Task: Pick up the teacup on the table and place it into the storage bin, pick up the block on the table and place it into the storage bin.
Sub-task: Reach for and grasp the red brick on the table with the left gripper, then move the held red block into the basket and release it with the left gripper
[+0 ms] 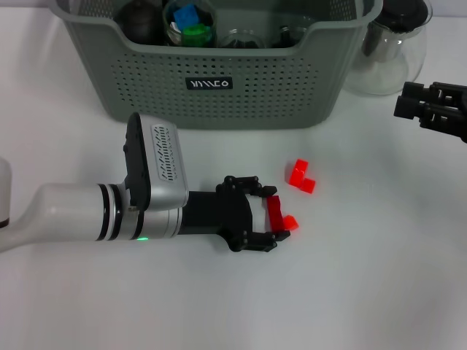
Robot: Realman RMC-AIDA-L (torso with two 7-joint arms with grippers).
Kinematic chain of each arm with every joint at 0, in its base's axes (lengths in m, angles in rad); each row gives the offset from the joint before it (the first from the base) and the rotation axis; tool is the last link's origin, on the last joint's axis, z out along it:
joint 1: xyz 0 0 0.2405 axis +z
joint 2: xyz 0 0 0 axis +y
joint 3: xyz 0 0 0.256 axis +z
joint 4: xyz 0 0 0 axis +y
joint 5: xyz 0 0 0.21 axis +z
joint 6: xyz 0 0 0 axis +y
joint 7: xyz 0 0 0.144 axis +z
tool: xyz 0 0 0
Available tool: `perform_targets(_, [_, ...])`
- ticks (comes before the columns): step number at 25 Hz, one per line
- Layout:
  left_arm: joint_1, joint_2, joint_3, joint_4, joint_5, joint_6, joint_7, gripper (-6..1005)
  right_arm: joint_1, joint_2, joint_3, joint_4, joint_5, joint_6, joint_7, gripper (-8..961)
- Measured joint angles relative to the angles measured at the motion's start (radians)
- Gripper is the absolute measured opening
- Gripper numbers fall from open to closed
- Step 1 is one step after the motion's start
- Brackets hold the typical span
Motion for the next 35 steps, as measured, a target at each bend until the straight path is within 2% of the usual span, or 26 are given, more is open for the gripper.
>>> perform_targets(7, [0.000, 0.000, 0.002, 0.005, 0.002, 0.002, 0.000, 753, 0.001, -0.003, 0.000, 0.001, 0.000, 0.009, 0.000, 489])
perform_targets(13, [0.024, 0.007, 0.002, 0.052, 0.007, 0.069, -0.043, 675, 0.001, -0.005, 0.000, 0.001, 0.000, 0.013, 0.000, 489])
perform_targets(16, [0.090, 0.016, 0.002, 0.177, 0.014, 0.207, -0.139, 675, -0.001, -0.005, 0.000, -0.002, 0.000, 0.007, 0.003, 489])
perform_targets(19, [0.197, 0.025, -0.011, 0.396, 0.016, 0.393, -0.269, 676, -0.003, -0.008, 0.000, 0.000, 0.000, 0.005, 0.004, 489])
perform_targets(21, [0.244, 0.032, -0.045, 0.507, 0.012, 0.515, -0.334, 676, -0.003, -0.009, 0.000, 0.000, 0.000, 0.007, 0.004, 489])
perform_targets(23, [0.266, 0.037, -0.143, 0.626, -0.004, 0.673, -0.387, 676, -0.003, -0.009, 0.000, -0.001, 0.000, 0.007, 0.004, 489])
perform_targets(26, [0.239, 0.051, -0.268, 0.737, -0.086, 0.835, -0.483, 676, 0.002, -0.006, 0.000, 0.000, 0.000, 0.008, 0.005, 489])
perform_targets(29, [0.175, 0.063, -0.300, 0.848, -0.177, 0.846, -0.664, 676, 0.007, -0.006, -0.002, -0.001, 0.000, 0.008, 0.005, 489])
perform_targets(31, [0.113, 0.070, -0.297, 0.914, -0.195, 0.764, -0.817, 676, 0.009, -0.005, -0.006, -0.004, -0.001, 0.006, 0.005, 490])
perform_targets(33, [0.045, 0.084, -0.265, 0.970, -0.170, 0.630, -0.984, 675, 0.011, -0.003, -0.008, -0.005, -0.001, 0.006, 0.005, 490])
perform_targets(35, [-0.020, 0.117, -0.179, 0.993, -0.095, 0.465, -1.148, 675, 0.011, -0.002, -0.009, -0.003, -0.001, 0.007, 0.005, 490])
